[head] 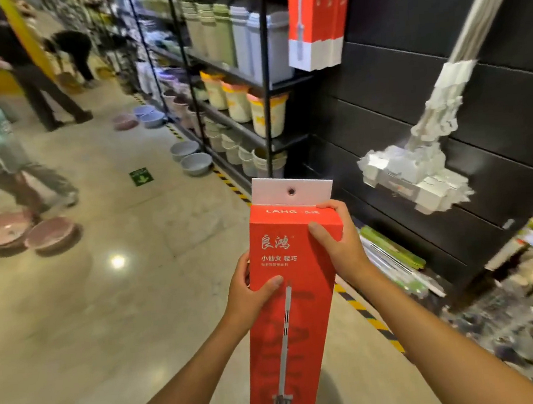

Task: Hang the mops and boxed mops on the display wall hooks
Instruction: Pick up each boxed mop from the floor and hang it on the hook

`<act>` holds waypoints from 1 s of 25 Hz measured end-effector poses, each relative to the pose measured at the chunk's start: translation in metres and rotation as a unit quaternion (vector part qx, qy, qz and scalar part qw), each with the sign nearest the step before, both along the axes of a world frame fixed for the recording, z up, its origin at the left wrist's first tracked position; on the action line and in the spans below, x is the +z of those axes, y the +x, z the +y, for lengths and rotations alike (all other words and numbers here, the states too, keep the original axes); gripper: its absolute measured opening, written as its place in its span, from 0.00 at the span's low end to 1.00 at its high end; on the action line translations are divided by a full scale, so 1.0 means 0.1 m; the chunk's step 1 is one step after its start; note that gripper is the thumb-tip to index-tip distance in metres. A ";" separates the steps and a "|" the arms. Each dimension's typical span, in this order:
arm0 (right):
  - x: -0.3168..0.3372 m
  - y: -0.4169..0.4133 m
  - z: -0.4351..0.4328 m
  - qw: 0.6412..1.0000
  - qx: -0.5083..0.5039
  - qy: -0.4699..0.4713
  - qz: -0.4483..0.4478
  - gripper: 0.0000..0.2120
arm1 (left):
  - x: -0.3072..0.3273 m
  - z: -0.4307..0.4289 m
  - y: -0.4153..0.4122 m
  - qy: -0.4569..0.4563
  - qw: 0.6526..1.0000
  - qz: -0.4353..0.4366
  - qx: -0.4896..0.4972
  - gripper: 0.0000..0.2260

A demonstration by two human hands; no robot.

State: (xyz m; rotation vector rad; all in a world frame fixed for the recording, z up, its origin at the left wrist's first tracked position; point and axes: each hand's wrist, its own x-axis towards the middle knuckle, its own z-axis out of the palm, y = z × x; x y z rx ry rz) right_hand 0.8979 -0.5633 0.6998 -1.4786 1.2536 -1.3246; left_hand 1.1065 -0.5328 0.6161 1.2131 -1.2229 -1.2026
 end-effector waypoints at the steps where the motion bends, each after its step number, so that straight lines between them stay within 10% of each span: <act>1: -0.04 0.12 -0.27 1.000 0.006 -0.005 0.002 0.32 | -0.02 -0.21 0.11 0.002 1.000 -0.003 0.013 0.37; 25: 0.17 1.51 -5.57 0.998 0.017 -0.039 0.046 0.30 | 0.12 -5.50 1.54 -0.035 0.999 -0.004 0.026 0.39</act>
